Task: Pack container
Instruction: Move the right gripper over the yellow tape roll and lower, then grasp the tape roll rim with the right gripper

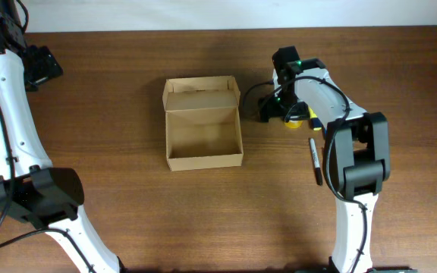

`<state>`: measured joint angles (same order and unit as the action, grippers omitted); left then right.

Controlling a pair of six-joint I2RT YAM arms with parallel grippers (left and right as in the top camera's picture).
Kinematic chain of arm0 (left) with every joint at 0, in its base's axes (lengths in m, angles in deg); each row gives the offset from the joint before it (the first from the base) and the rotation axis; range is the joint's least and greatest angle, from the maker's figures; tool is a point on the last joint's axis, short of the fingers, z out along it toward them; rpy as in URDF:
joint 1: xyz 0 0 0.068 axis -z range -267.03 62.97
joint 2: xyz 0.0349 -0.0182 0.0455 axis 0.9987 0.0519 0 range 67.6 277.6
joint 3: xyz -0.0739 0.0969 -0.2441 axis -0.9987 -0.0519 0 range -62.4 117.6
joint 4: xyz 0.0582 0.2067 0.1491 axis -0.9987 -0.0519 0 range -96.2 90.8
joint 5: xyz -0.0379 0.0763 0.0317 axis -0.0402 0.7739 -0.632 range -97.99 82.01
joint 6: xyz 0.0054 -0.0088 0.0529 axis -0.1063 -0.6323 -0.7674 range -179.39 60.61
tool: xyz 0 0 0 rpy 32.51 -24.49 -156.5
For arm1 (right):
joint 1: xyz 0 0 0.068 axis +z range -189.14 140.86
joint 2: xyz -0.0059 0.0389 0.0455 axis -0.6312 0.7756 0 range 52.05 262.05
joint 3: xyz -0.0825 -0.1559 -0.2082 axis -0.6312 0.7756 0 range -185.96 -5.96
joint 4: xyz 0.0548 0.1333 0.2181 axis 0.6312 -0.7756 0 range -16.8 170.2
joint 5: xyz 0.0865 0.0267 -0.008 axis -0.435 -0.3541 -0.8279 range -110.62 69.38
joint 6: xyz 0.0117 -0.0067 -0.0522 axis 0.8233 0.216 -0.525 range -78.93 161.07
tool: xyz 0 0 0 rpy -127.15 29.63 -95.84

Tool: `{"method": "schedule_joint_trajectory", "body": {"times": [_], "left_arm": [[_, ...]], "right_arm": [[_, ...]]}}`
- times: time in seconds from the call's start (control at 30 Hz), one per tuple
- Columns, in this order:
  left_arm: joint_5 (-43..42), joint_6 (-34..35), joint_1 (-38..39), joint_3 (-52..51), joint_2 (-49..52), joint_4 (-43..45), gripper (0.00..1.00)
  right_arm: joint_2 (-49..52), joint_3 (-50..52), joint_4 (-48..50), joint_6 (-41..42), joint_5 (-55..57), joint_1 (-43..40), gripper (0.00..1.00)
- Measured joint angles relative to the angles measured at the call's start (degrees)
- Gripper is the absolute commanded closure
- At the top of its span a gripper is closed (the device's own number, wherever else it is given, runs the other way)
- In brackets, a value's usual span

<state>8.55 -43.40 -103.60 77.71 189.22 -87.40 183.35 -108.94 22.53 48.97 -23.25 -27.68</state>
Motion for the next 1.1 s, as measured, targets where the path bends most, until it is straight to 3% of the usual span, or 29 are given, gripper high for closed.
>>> {"method": "schedule_joint_trajectory", "body": {"times": [0.07,0.1,0.13,0.17,0.23,0.27,0.73,1.1], "left_arm": [[0.0,0.0,0.0,0.0,0.0,0.02,0.0],[0.0,0.0,0.0,0.0,0.0,0.02,0.0],[0.0,0.0,0.0,0.0,0.0,0.0,0.0],[0.0,0.0,0.0,0.0,0.0,0.02,0.0],[0.0,0.0,0.0,0.0,0.0,0.02,0.0],[0.0,0.0,0.0,0.0,0.0,0.02,0.0],[0.0,0.0,0.0,0.0,0.0,0.04,0.0],[0.0,0.0,0.0,0.0,0.0,0.02,0.0]], "right_arm": [[0.13,0.0,0.0,-0.13,0.28,0.0,0.16],[0.13,0.0,0.02,-0.15,0.35,-0.02,0.26],[0.13,0.0,0.02,-0.2,0.5,-0.02,0.51],[0.13,0.0,0.07,-0.2,0.66,-0.02,0.69],[0.13,0.0,0.46,-0.28,0.7,-0.02,0.91],[0.15,0.0,0.61,-0.37,0.7,-0.02,0.96],[-0.11,-2.97,-2.29,-0.15,0.68,0.0,0.96],[-8.07,-22.12,-14.34,-1.33,0.72,1.53,0.96]]}}
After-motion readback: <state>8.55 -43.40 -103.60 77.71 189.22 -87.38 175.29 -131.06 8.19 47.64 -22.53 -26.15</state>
